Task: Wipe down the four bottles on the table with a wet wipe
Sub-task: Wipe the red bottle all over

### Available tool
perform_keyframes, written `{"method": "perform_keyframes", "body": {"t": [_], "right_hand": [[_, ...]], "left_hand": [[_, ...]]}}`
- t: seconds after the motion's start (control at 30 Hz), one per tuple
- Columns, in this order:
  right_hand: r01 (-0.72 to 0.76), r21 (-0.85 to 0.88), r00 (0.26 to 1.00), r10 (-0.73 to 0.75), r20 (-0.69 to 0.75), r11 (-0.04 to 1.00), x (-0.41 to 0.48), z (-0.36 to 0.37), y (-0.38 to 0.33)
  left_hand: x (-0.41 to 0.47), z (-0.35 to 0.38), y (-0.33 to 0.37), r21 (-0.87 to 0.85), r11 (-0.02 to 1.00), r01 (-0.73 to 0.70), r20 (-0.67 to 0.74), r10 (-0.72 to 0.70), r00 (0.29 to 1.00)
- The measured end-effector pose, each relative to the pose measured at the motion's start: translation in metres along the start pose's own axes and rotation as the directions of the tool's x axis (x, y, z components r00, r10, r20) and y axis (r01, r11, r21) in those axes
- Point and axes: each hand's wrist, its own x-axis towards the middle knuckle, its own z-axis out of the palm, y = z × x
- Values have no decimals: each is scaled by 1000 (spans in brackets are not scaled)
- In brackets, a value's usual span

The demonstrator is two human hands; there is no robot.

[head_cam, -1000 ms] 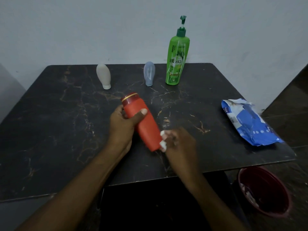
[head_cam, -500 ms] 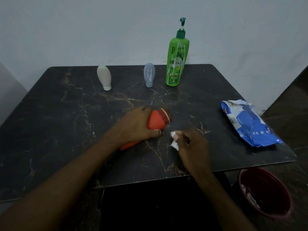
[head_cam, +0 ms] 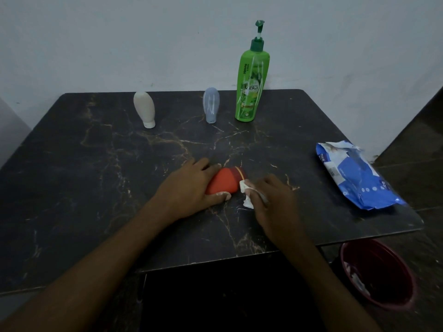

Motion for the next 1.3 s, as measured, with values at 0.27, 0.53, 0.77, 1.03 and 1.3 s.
{"method": "perform_keyframes", "body": {"t": [0.27, 0.53, 0.77, 1.03, 1.3], "right_hand": [[129, -282, 939, -26, 344, 951, 52, 1, -6], [98, -325, 900, 56, 433, 941, 93, 3, -22], [55, -117, 984, -34, 175, 992, 18, -4, -13], [18, -110, 990, -3, 140, 994, 38, 1, -16], [-71, -224, 877, 168, 451, 972, 119, -3, -22]], "left_hand": [[-1, 8, 1, 150, 985, -91, -172, 117, 978], [0, 10, -3, 197, 973, -119, -207, 160, 965], [3, 8, -3, 177, 979, -99, -162, 128, 978], [-1, 6, 2, 211, 972, -107, -204, 150, 967], [-6, 12, 1, 267, 951, -155, -318, 239, 917]]}}
